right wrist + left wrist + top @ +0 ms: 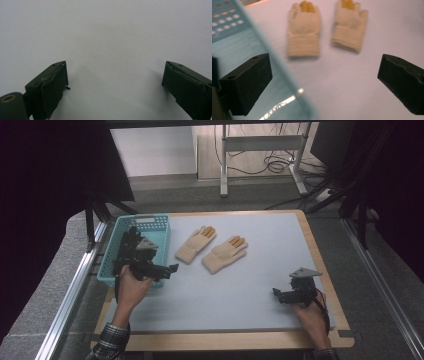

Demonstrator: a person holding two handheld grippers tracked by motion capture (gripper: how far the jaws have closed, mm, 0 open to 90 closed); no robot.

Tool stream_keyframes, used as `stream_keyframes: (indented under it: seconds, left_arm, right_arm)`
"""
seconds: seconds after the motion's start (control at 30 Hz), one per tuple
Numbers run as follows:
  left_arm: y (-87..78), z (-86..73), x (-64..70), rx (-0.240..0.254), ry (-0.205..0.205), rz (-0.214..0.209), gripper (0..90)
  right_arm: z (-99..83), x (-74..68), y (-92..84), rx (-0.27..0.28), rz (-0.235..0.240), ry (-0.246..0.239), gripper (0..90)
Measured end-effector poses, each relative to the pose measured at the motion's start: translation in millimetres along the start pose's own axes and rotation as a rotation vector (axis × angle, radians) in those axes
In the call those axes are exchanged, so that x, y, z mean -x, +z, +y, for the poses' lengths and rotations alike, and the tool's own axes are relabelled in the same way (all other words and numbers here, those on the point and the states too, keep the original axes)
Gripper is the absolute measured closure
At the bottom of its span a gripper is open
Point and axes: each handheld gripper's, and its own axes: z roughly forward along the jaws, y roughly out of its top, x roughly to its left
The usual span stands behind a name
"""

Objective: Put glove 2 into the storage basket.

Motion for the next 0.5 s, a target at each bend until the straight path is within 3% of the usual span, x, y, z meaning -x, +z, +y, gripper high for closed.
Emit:
stream_keyframes:
  seconds: [0.3,0.4,0.5]
  left_arm:
    - [25.0,-18.1,60.7,0.016,0.122,-0.036,0.2]
    - [37.7,-28.5,71.9,0.004,0.142,-0.039,0.1]
    - [49.3,-40.5,74.9,-0.012,0.137,-0.032,0.1]
  right_arm:
    - [0.0,-0.1,0.1,0.000,-0.001,0.000,6.1]
    - [0.1,0.0,0.1,-0.001,0.000,0.000,6.1]
    - [0.2,0.0,0.0,-0.003,0.000,0.000,6.0]
